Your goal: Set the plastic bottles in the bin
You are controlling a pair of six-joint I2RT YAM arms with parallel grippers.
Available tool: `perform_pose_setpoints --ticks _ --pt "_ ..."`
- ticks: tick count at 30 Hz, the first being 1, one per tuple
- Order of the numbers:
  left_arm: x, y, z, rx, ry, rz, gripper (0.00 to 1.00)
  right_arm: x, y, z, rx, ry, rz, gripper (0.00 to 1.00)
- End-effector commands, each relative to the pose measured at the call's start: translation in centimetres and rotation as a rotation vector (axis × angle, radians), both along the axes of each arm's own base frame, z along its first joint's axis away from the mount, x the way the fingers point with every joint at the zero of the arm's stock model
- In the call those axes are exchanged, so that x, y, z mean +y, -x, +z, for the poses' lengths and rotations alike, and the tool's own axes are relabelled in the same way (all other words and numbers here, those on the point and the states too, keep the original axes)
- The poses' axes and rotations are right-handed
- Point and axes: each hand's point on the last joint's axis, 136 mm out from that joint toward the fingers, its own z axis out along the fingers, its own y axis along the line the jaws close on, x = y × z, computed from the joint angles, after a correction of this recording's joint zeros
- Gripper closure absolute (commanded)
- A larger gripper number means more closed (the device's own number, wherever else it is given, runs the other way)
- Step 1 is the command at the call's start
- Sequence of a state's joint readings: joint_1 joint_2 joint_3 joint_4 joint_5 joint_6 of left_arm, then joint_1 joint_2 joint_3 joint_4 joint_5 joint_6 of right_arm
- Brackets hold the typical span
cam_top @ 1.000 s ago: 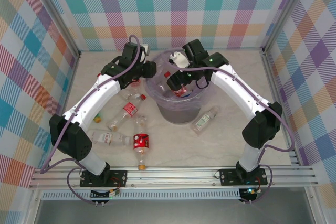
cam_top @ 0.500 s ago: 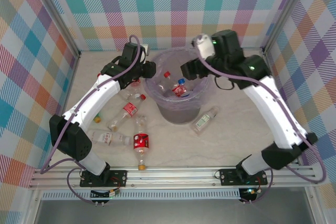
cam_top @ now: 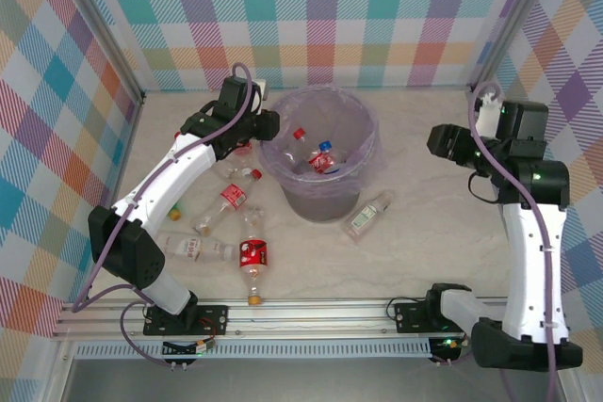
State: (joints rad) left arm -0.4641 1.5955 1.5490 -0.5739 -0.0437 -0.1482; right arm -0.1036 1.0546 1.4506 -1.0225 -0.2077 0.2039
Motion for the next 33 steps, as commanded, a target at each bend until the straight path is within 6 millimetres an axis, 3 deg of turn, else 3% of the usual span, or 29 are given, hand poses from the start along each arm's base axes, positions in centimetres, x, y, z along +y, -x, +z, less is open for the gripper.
perform_pose_setpoints --ticks 1,7,13,17,25,33 --pt "1.2 1.7 -3.3 0.113 -0.096 -0.008 0.61 0.5 -0.5 -2.4 0.031 -0.17 0.01 0.31" --pt "1.0 1.8 -3.4 0.119 -0.093 -0.015 0.61 0.2 -0.9 -8.1 0.09 -0.272 -0.053 0.34" --pt "0.9 1.8 -3.5 0.12 -0.092 -0.019 0.61 1.5 -2.1 -13.6 0.147 -0.438 -0.064 0.37" --pt "0.8 1.7 -3.7 0.125 -0.089 -0.023 0.61 2.3 -2.7 -15.6 0.164 -0.527 -0.062 0.38" --pt "0.9 1.8 -3.7 0.124 -0.099 -0.02 0.61 3.8 -3.3 -20.4 0.261 -0.51 -0.074 0.37" --pt "0.9 1.6 -4.4 0.139 -0.106 -0.021 0.61 5.0 -3.4 -24.5 0.354 -0.467 -0.1 0.22"
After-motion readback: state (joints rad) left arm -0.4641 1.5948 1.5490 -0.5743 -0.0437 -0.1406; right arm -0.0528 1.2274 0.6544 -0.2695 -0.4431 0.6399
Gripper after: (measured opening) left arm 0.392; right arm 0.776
